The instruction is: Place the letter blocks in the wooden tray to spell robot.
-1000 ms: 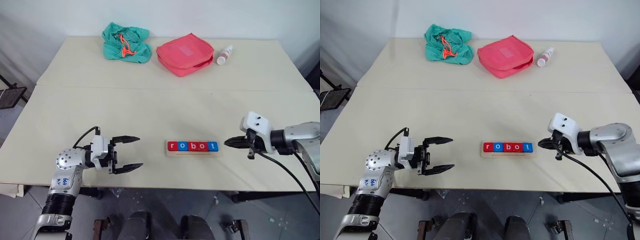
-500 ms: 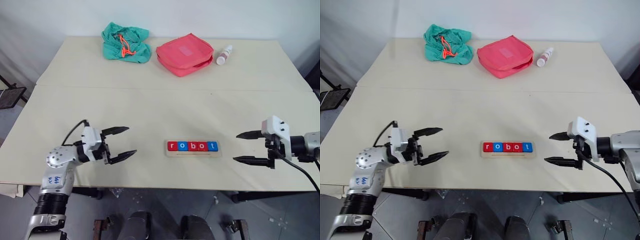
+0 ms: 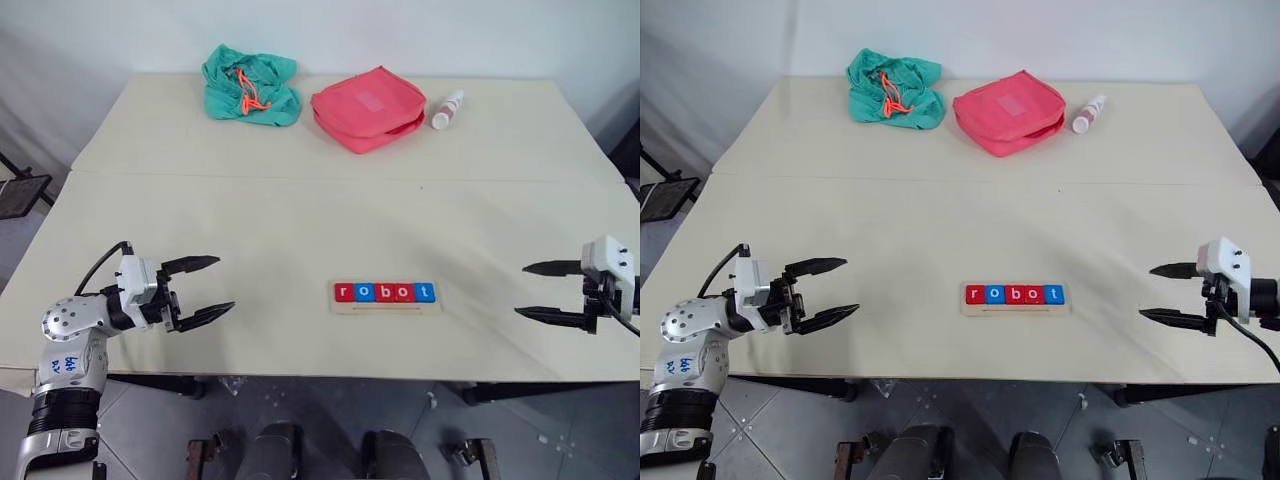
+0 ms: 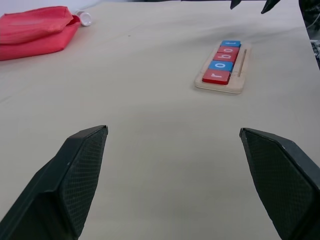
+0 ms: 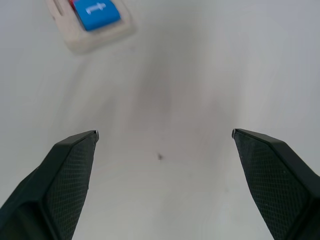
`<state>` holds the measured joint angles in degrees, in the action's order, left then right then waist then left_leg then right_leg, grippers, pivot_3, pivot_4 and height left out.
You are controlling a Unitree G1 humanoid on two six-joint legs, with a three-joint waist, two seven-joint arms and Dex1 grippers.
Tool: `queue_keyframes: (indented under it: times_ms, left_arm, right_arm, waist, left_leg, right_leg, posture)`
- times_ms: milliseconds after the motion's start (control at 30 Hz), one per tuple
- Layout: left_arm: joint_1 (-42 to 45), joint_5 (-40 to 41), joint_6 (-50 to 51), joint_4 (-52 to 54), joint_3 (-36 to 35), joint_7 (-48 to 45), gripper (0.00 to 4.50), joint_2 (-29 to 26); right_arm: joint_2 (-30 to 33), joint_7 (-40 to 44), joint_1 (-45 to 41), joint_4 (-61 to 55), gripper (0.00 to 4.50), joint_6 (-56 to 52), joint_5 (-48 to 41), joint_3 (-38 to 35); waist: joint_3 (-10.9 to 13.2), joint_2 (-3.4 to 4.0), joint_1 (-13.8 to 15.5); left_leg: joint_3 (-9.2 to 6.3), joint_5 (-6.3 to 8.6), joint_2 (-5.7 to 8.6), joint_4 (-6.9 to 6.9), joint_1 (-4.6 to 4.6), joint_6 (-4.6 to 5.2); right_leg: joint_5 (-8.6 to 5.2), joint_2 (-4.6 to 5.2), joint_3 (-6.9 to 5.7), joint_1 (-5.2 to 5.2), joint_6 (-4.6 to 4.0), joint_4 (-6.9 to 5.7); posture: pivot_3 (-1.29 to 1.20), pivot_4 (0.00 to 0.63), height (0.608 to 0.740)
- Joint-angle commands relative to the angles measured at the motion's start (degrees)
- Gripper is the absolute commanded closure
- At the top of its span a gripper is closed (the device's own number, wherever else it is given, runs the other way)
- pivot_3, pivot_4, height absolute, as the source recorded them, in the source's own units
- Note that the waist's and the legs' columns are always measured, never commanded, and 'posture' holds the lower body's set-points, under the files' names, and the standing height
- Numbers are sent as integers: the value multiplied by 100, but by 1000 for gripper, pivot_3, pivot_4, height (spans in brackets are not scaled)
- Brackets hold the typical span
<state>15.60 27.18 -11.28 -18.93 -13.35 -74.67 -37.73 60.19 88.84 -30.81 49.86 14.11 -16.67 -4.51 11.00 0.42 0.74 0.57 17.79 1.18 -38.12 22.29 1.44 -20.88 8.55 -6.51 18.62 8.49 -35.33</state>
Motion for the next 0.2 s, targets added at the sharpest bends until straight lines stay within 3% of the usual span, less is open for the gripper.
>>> queue_keyframes:
  times_ms: [33,200]
  left_arm:
    - [71,80,-54,18,-132,-83,0,-132]
    - [213,52,-242,-184,-151,-190,0,-131]
  right_arm:
    - [214,366,-180,177,28,344,-206,220]
    - [203,366,-354,352,28,459,-349,439]
  waist:
    - [0,0,-35]
    - [0,0,-77]
  left_leg:
    - [-1,0,0,1,0,0]
    - [-4,0,1,2,0,0]
  right_leg:
    - [0,0,0,0,0,0]
    - [0,1,-4,0,0,-2]
  posture:
    - [0,150,740]
    - [0,150,740]
